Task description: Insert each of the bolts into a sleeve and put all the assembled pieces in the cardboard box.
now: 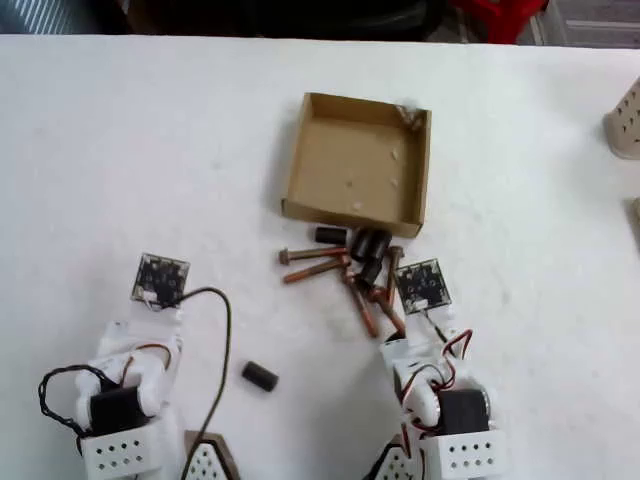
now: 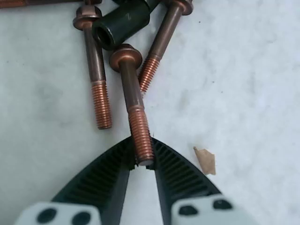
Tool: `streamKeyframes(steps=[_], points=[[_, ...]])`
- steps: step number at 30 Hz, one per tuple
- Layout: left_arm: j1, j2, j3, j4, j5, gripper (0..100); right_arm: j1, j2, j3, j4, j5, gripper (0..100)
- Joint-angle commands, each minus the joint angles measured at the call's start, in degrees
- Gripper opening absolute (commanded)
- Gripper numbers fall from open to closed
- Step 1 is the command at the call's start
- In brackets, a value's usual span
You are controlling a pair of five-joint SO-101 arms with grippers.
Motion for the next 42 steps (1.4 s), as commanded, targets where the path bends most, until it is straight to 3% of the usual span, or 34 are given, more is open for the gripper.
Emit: streamKeyframes(steps=[1,38,42], points=[[0.4,-0.2,-0.1,0.4,-0.2,2,-0.2,-0.3,0.1,0.1,0.5,1.8],[0.4,-0.2,-0.1,0.4,-0.2,2,-0.7,-0.3,0.1,0.1,0.1,1.8],[0.4,-0.2,-0.1,0.4,-0.2,2,-3.6,-0.3,0.1,0.1,0.5,1.8]])
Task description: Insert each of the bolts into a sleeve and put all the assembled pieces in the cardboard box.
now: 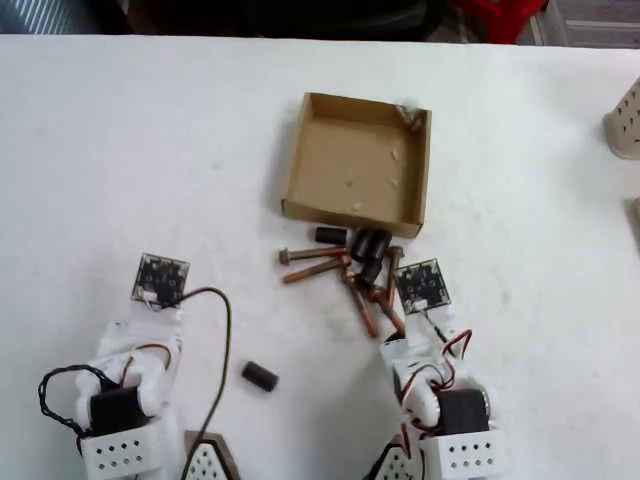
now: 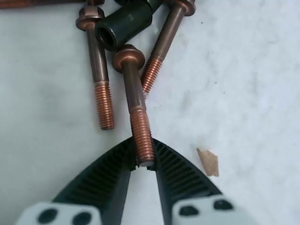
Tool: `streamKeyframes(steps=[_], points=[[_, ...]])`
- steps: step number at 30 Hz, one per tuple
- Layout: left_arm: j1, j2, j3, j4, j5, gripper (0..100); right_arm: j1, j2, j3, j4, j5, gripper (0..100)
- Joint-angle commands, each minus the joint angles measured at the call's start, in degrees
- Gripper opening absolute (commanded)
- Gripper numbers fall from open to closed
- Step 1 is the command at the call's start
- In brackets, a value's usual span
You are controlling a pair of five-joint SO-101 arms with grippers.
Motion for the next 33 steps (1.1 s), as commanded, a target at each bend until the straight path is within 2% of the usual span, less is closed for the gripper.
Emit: streamKeyframes(steps=[1,4,22,26,33], points=[[0.4,-0.2,-0.1,0.4,-0.2,2,-4.1,-0.3,0.1,0.1,0.5,1.8],[0.4,-0.2,-0.1,0.4,-0.2,2,-5.7,-0.3,0.1,0.1,0.5,1.8],[0.4,-0.2,-0.1,0.4,-0.2,2,-3.7,-0.3,0.1,0.1,0.5,1.8],[0.4,-0.2,-0.1,0.4,-0.2,2,-0.1,-0.3,0.1,0.1,0.5,1.8],[4.1,-0.1,-0.1,0.4,-0.2,2,1.0,-0.3,0.1,0.1,0.5,1.8]])
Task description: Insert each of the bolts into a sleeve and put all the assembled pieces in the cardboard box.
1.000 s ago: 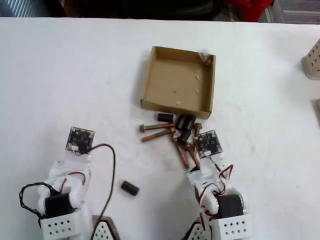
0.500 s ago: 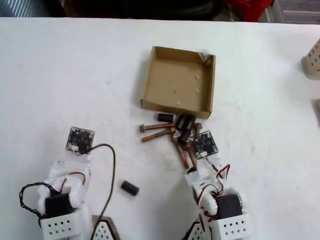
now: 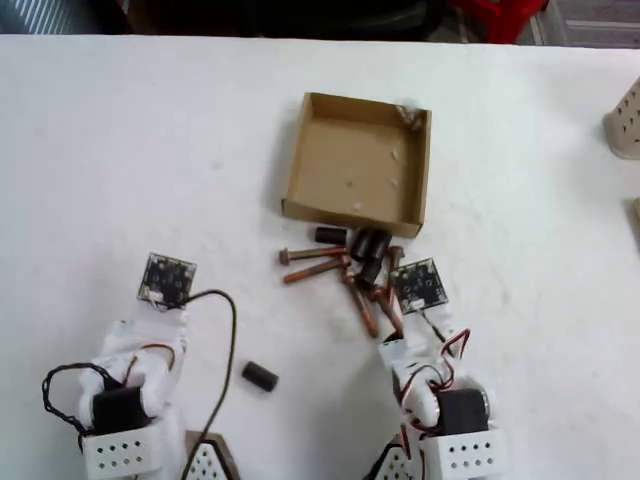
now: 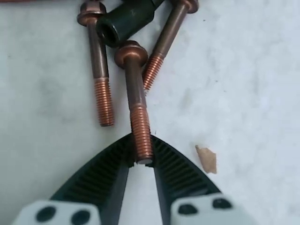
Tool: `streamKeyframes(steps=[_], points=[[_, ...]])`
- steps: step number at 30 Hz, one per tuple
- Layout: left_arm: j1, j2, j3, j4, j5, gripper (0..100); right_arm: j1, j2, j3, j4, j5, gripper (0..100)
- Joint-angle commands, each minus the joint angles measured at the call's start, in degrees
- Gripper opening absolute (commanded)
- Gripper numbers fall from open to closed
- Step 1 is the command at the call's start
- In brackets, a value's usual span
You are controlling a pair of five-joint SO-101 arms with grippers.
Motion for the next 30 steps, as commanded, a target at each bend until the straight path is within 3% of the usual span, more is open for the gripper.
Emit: streamKeyframes(steps=[1,7,13,21,30], points=[[1.5,-0.1,-0.1,0.4,-0.2,2,0.6,-0.3,0.1,0.1,0.5,1.8],[1.7,-0.1,-0.1,0.4,-0.1,2,0.6,-0.4,-0.2,-0.2,0.5,1.8],[-0.2,-0.2,-1.1,0.5,-0.5,2,-0.4,-0.4,-0.3,-8.9,0.6,1.8],[-19.0,-0.3,-2.3,-6.2,-0.5,2,-14.8,-0.4,-0.1,-15.0,0.6,1.8],[-21.5,-0.3,-2.3,-6.7,-0.5,2,-25.3,-0.3,-4.5,-11.1,0.6,1.9]])
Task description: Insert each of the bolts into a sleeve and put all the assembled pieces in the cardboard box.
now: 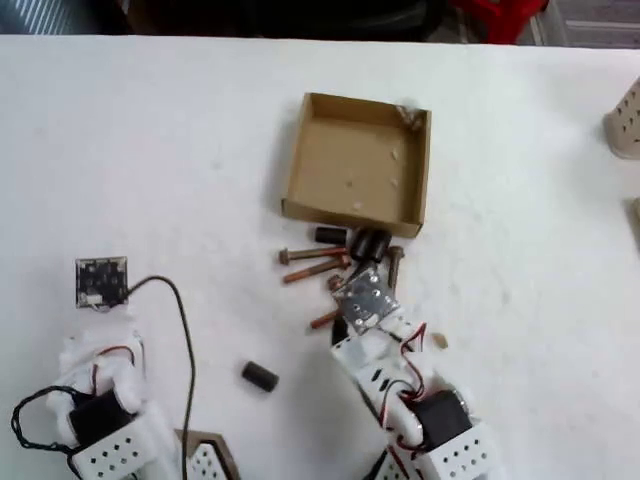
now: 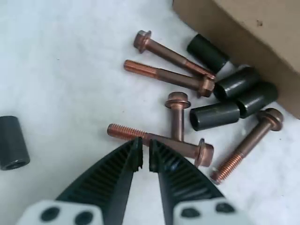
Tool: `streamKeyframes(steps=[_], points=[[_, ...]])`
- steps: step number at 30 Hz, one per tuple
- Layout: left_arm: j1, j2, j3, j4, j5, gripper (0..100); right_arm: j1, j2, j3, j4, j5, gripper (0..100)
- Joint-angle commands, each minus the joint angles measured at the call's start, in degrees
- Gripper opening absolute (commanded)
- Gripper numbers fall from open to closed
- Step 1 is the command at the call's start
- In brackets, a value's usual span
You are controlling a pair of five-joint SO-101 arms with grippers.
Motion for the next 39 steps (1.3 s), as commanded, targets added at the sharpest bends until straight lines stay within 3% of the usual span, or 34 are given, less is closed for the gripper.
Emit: streamKeyframes(steps=[1,5,10,13,18,27,32,39], points=[[-0.6,-0.6,-2.2,-1.7,-0.4,2,-4.4,-0.3,-5.6,5.0,0.6,1.9],[-0.7,-0.6,-2.2,-1.7,-0.5,2,-12.4,-0.2,-15.3,14.4,-0.1,3.1],[-0.7,-0.5,-2.2,-1.7,-0.5,7,-19.8,-0.1,-15.5,16.2,-3.2,12.8],[-0.7,-0.5,-2.3,-1.5,-0.5,13,-22.5,-0.1,-15.5,16.1,-5.7,13.7],[-0.7,-0.5,-2.3,-1.4,-0.5,12,-26.1,2.5,-15.6,14.2,-8.1,13.7],[-0.7,-0.4,-2.3,-1.6,-0.5,9,-26.1,33.4,-30.5,10.5,-8.3,14.1],[-0.7,-0.4,-2.2,-1.6,-0.5,9,-26.7,49.0,-41.4,10.5,-13.3,14.1],[-0.7,-0.4,-2.1,-1.7,-0.5,9,-30.5,64.1,-45.7,6.1,-14.1,14.1]])
